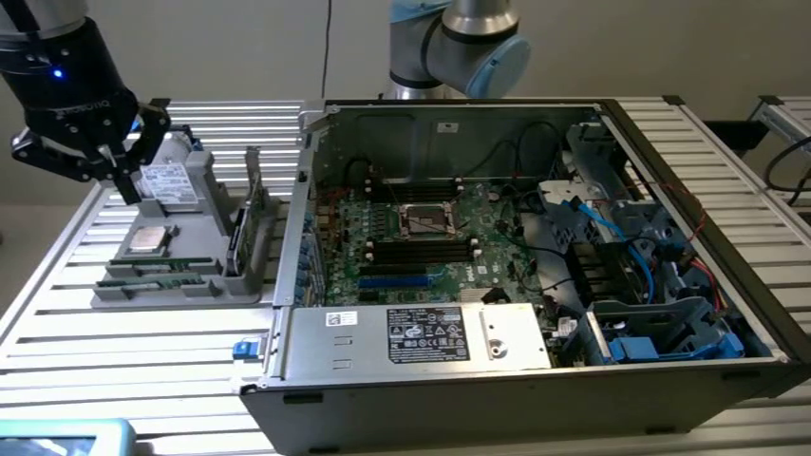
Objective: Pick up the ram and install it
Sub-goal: 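Pick up the ram and move it above insertion slot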
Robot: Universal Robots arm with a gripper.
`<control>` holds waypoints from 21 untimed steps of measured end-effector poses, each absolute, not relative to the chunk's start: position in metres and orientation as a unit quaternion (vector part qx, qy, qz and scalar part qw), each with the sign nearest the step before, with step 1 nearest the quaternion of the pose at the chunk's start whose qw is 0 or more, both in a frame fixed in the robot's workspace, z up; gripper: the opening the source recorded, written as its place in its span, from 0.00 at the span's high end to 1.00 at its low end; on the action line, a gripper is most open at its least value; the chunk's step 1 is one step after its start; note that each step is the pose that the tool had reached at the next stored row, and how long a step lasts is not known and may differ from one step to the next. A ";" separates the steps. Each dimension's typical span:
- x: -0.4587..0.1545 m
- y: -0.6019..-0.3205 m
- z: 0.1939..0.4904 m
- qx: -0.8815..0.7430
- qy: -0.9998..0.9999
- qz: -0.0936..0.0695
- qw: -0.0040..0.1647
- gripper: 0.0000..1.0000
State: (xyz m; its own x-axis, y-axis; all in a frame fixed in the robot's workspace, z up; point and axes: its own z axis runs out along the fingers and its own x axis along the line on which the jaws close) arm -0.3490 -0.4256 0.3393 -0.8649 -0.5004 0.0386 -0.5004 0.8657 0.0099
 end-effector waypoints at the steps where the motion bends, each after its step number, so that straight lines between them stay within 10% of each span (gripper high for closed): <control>1: -0.349 -0.426 0.339 0.268 -0.963 0.000 0.020 0.89; 21: -0.349 -0.426 0.337 0.438 -0.899 0.004 0.020 0.89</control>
State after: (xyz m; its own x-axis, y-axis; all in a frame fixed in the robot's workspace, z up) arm -0.3490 -0.4256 0.3369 -0.6156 -0.7871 0.0386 -0.7874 0.6164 0.0099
